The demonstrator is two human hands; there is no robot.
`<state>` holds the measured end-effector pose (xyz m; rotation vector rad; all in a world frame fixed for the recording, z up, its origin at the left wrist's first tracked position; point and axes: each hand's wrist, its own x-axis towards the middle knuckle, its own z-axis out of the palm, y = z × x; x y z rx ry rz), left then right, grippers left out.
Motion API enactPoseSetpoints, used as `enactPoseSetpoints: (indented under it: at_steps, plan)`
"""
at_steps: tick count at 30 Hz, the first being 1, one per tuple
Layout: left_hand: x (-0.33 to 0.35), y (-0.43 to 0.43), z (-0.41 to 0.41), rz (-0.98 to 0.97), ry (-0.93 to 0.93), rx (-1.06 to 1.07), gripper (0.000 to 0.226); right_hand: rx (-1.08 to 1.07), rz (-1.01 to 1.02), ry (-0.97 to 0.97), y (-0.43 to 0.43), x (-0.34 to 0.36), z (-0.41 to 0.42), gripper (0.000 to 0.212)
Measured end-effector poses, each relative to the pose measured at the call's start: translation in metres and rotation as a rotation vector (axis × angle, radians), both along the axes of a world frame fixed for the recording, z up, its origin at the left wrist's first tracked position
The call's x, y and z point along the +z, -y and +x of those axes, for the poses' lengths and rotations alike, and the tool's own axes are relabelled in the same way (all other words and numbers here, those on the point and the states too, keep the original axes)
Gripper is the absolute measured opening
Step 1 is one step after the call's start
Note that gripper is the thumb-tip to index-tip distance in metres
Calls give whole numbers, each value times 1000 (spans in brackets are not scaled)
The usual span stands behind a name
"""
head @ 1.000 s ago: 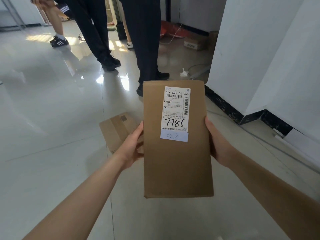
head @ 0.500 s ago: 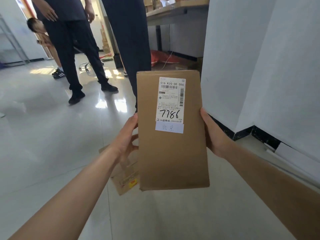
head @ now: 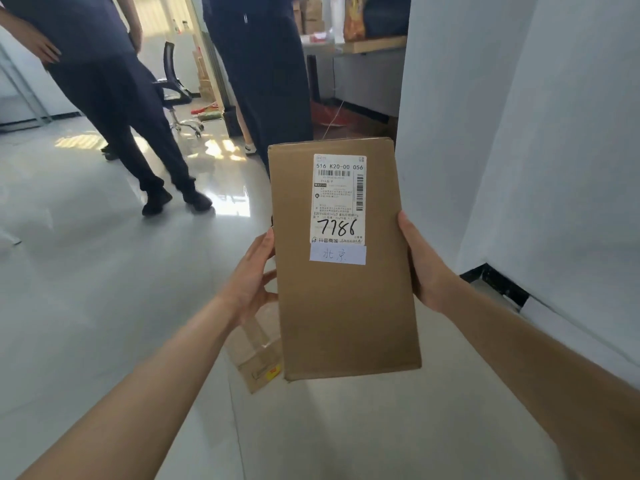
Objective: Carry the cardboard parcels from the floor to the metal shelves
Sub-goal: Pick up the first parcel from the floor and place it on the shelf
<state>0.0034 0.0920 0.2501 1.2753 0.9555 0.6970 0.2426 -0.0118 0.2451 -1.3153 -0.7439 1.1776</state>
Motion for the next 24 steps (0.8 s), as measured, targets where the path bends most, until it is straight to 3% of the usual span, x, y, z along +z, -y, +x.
enactPoseSetpoints:
  at_steps: [4,9,14,19,24]
  plan:
    - [125,1,7,59,-11,-40,57,-29,10,9,1,119,7,82]
    - [294,20,23,124,-34,-84,87,-48,94,58,14,280,22,84]
    - [454,43,39,168,11,-96,62,-64,112,74,39,434,36,84]
    - [582,59,48,198,32,-155,59,-56,201,123,77,564,40,71]
    - [651,83,51,234,55,-284,64,-122,257,176,119,631,34,69]
